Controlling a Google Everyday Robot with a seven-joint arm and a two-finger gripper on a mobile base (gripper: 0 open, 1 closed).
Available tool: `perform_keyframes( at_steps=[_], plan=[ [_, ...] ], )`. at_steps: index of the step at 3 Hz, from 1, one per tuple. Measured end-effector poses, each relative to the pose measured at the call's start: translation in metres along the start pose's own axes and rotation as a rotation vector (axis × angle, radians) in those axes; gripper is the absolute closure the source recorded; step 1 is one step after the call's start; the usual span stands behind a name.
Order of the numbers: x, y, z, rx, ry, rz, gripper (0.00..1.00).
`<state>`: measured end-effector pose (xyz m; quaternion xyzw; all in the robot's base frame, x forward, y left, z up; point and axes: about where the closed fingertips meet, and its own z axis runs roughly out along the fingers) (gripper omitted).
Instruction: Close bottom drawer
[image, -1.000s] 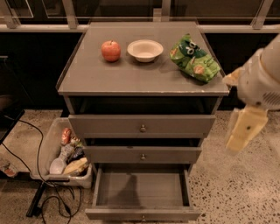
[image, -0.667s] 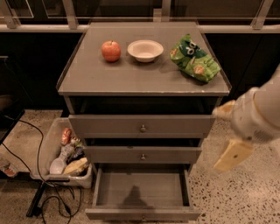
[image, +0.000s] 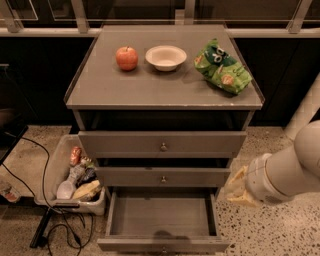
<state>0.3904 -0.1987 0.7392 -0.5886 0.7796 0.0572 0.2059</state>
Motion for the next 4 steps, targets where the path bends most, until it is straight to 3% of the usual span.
perform_keyframes(
  at_steps=[1, 2, 3, 4],
  plan=[
    [0.001, -0.001, 0.004, 0.006, -0.003, 0.003, 0.87],
    [0.001, -0.001, 0.004, 0.006, -0.003, 0.003, 1.00],
    [0.009, 0.001, 0.034, -0.024, 0.014, 0.037, 1.00],
    [0.022, 0.000, 0.092, -0.043, 0.024, 0.056, 1.00]
  ],
)
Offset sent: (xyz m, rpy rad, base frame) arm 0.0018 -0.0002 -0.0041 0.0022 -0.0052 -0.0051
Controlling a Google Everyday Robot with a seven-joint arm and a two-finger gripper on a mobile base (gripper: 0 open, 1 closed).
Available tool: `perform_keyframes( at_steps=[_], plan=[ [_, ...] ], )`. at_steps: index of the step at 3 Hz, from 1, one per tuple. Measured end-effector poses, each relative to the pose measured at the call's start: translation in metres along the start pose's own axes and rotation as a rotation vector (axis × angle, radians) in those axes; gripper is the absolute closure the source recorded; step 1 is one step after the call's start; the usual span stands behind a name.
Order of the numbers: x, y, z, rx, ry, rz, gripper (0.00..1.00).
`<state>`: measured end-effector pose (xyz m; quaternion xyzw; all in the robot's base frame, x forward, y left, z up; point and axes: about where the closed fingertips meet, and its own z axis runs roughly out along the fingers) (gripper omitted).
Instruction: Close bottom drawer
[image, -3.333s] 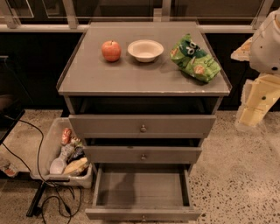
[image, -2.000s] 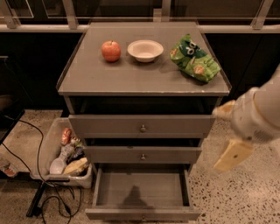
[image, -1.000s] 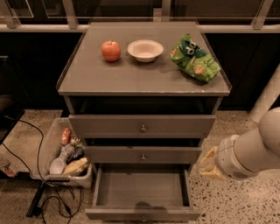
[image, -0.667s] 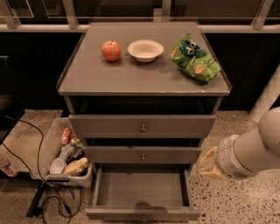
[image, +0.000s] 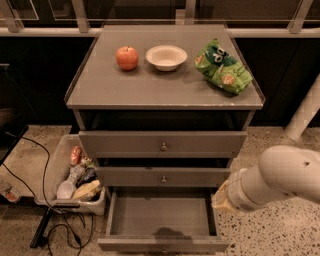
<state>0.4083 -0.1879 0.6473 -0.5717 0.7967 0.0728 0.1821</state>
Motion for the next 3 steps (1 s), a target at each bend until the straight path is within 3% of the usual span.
perform_keyframes(
  at_steps=[2, 3],
  plan=[
    [0.029, -0.021, 0.106, 0.072, -0.126, 0.003, 1.00],
    [0.030, -0.020, 0.111, 0.062, -0.123, 0.007, 1.00]
  ],
)
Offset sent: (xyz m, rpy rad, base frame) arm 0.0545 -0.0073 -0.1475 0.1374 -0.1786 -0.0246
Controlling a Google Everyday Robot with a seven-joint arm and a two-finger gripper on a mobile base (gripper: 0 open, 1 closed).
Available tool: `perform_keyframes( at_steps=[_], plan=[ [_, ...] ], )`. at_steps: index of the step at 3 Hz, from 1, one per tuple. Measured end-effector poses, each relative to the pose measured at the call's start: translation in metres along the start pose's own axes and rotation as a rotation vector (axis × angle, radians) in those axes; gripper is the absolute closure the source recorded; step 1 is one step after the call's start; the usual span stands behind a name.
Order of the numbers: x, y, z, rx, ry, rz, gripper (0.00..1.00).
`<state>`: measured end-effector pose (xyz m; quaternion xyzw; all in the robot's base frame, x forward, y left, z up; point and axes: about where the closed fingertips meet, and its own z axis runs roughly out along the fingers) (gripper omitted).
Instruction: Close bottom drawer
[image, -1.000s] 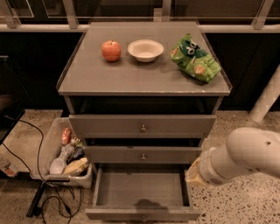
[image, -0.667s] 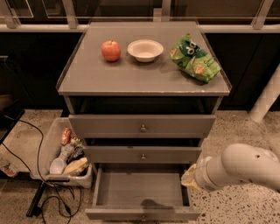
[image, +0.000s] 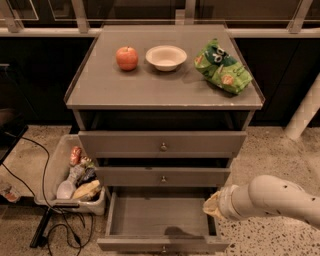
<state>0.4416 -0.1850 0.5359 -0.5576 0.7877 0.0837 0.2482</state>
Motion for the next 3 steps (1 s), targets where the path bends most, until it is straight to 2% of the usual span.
perform_keyframes(
  at_steps=[1, 2, 3],
  plan=[
    [0.022, 0.002, 0.036, -0.012, 0.028, 0.009, 1.00],
    [0.059, 0.001, 0.090, -0.015, 0.037, 0.032, 1.00],
    [0.093, 0.006, 0.145, -0.044, 0.030, 0.065, 1.00]
  ],
)
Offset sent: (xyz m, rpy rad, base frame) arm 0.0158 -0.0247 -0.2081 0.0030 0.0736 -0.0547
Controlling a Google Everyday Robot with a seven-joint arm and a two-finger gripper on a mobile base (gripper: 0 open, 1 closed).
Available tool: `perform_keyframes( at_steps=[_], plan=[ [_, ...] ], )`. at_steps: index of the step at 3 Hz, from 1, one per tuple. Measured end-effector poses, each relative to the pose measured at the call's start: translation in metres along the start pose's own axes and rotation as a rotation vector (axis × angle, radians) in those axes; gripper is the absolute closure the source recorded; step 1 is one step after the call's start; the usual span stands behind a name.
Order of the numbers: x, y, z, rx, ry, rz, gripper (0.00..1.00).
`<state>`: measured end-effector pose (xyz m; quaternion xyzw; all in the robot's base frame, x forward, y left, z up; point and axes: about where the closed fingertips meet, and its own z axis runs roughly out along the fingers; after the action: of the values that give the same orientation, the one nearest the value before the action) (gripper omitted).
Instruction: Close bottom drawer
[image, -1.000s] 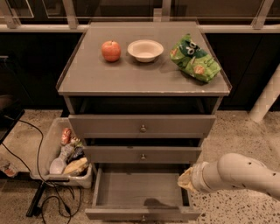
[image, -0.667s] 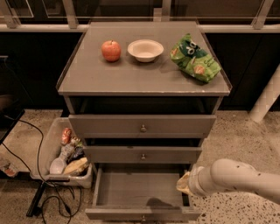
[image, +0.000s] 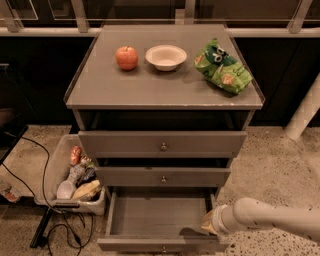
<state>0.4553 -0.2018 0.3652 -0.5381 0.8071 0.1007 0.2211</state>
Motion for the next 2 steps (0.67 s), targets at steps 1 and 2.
perform_keyframes(
  at_steps=[1, 2],
  plan=[
    [0.0056, 0.0107, 0.0146, -0.027, -0.003, 0.017, 1.00],
    [0.0051, 0.0099, 0.0136, -0.025, -0.003, 0.015, 1.00]
  ],
)
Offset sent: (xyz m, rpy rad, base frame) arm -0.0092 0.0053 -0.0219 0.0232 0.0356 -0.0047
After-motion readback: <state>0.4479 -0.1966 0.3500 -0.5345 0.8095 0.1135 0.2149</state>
